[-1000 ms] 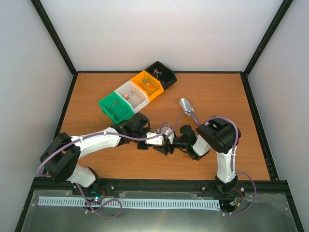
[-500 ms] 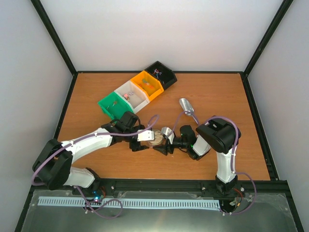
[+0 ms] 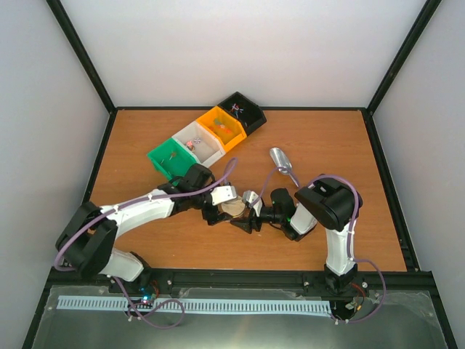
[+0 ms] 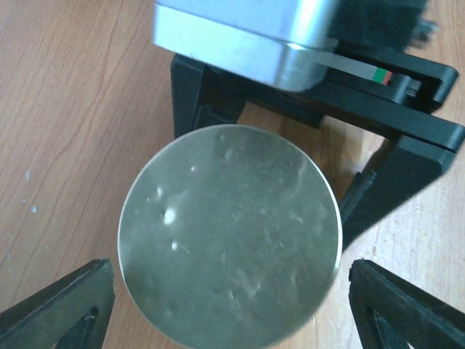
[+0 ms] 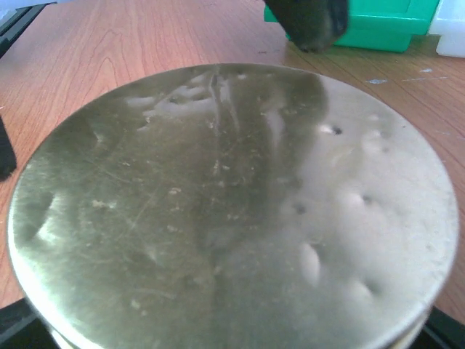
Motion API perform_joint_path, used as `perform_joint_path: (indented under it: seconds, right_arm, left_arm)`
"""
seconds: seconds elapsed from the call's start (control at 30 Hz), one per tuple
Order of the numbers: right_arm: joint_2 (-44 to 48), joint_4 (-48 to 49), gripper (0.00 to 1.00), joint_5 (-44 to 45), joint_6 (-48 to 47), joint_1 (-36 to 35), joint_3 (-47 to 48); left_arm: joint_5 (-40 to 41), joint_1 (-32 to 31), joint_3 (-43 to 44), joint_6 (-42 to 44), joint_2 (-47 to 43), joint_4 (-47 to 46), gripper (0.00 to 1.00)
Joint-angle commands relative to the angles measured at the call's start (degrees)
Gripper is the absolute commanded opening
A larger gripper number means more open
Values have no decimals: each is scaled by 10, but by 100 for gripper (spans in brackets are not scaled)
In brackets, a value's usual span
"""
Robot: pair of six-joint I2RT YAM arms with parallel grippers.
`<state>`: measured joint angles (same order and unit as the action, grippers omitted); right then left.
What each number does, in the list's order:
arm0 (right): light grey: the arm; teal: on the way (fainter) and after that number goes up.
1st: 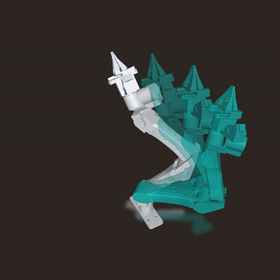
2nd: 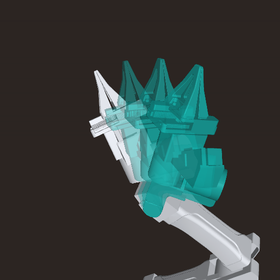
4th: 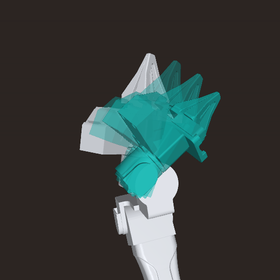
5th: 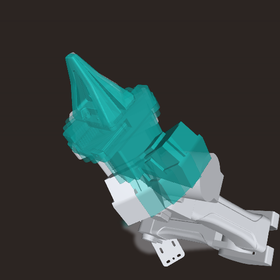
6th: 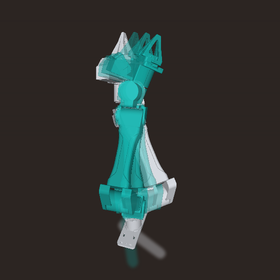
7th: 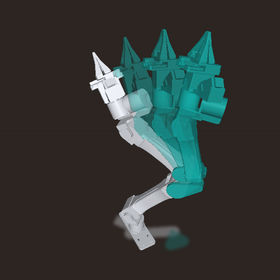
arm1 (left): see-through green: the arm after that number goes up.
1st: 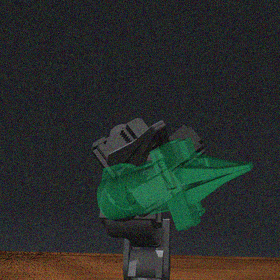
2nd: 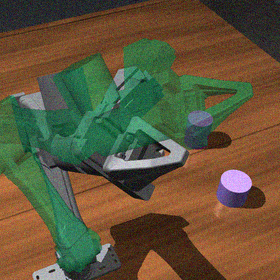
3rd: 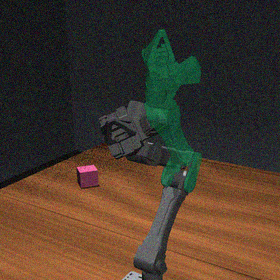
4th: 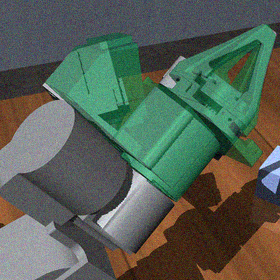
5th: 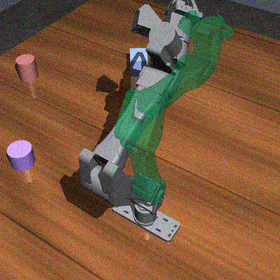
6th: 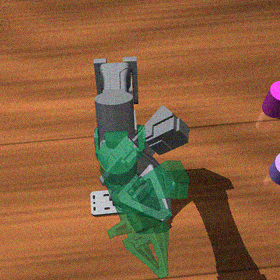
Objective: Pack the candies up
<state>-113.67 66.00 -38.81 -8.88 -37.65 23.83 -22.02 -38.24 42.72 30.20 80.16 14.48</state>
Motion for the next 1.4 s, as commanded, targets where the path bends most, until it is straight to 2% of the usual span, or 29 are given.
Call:
perform_joint_path:
  seconds: [0.0, 0.13, 0.57, 0.77, 0.97, 1.1, 1.27, 1.33, 1.37]
  right_arm:
    - [-14, 20, 49, -3, 2, -7, -5]
    - [-15, 21, 50, -5, 0, -8, -5]
    - [-15, 21, 50, -7, -2, -8, -5]
    - [-16, 20, 50, -11, -3, -8, -5]
    - [-16, 14, 49, -37, -16, -8, -3]
    - [0, -77, 50, -89, -77, -8, 18]
    - [27, -211, 51, -129, -211, -8, 50]
    - [28, -237, 56, -125, -246, -8, 62]
    - [28, -237, 63, -114, -248, -8, 66]
  left_arm:
    - [-20, 0, 50, -27, 33, 0, 92]
    - [-22, 0, 65, -30, 48, 8, 94]
    - [-25, 1, 85, -25, 88, 13, 91]
    - [-28, 0, 85, -15, 86, 19, 85]
    - [-38, 0, 81, 32, 77, 51, 77]
    - [-46, 0, 87, 103, 75, 102, 73]
    - [-47, 0, 82, 206, 77, 178, 72]
    - [-42, 0, 75, 224, 77, 176, 71]
    - [-38, 0, 74, 223, 78, 170, 70]
